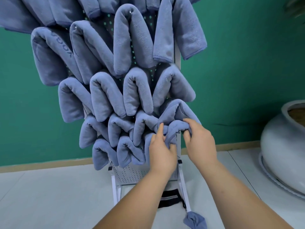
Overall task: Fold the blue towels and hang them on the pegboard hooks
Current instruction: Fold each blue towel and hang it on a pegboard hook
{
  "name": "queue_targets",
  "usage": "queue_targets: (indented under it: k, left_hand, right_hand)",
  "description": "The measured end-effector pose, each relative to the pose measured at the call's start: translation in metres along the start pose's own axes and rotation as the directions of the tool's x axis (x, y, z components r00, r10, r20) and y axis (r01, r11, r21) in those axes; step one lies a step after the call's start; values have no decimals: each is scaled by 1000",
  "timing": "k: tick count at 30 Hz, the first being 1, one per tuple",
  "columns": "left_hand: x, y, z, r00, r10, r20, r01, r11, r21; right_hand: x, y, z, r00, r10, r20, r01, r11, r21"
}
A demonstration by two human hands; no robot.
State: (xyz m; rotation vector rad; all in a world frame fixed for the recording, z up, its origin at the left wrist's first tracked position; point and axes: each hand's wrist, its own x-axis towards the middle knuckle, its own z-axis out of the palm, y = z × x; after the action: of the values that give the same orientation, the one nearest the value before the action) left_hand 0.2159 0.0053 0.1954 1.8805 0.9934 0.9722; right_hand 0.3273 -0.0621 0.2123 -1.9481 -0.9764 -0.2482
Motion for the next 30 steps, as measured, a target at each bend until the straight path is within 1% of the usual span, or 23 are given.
queue_targets:
  k: [2, 3, 5, 6, 8, 10, 11, 13, 15, 18, 20, 23, 26, 28, 30]
  left_hand:
    - [0, 0, 5, 993, 35, -110, -31, 999, 40]
    - [-1, 2, 7, 989, 51, -136, -41, 997, 69]
    - [-4, 3, 11, 988, 81, -131, -65, 990, 121]
    - [-5, 2, 13, 988, 96, -122, -79, 987, 139]
    - [-3, -1, 17, 986, 95, -138, -73, 985, 157]
    - [2, -1, 21, 978, 35, -208, -7, 991, 135]
    - [5, 0, 23, 969, 3, -248, 29, 992, 124]
    - [11, 0, 27, 958, -19, -286, 60, 989, 134]
    - [19, -6, 31, 969, 11, -248, 51, 969, 243]
    - [32, -17, 34, 991, 44, -127, 17, 898, 441]
    - [35, -23, 37, 998, 30, -62, 3, 879, 476]
    - [28, -38, 41, 999, 44, 21, -49, 899, 436]
    - [9, -58, 44, 993, 7, 120, -46, 945, 323]
    - [-4, -67, 41, 983, -5, 184, -42, 967, 251]
    - [-17, -71, 30, 971, 4, 237, -50, 980, 190]
  right_hand:
    - [6, 12, 5, 997, 62, 47, -59, 996, -69]
    - [7, 18, 6, 991, 99, 87, -88, 989, -120]
    - [6, 28, 9, 978, 137, 158, -107, 977, -185]
    - [6, 31, 10, 974, 133, 186, -98, 978, -185]
    - [8, 28, 11, 970, 98, 222, -72, 990, -124]
    - [14, 24, 16, 976, 57, 210, -45, 997, -61]
    - [18, 22, 20, 980, 43, 192, -30, 997, -71]
    - [25, 21, 28, 987, 44, 152, -21, 989, -150]
    - [27, 25, 37, 987, 61, 145, -28, 975, -220]
    - [22, 38, 41, 977, 112, 183, -59, 960, -274]
    - [13, 46, 39, 973, 104, 206, -44, 960, -278]
    - [-2, 55, 39, 957, 50, 286, 10, 978, -206]
    - [-19, 61, 38, 946, 52, 320, -23, 995, -93]
    - [-30, 62, 35, 940, 45, 337, -20, 997, -77]
    - [-42, 61, 30, 923, 48, 383, -28, 998, -57]
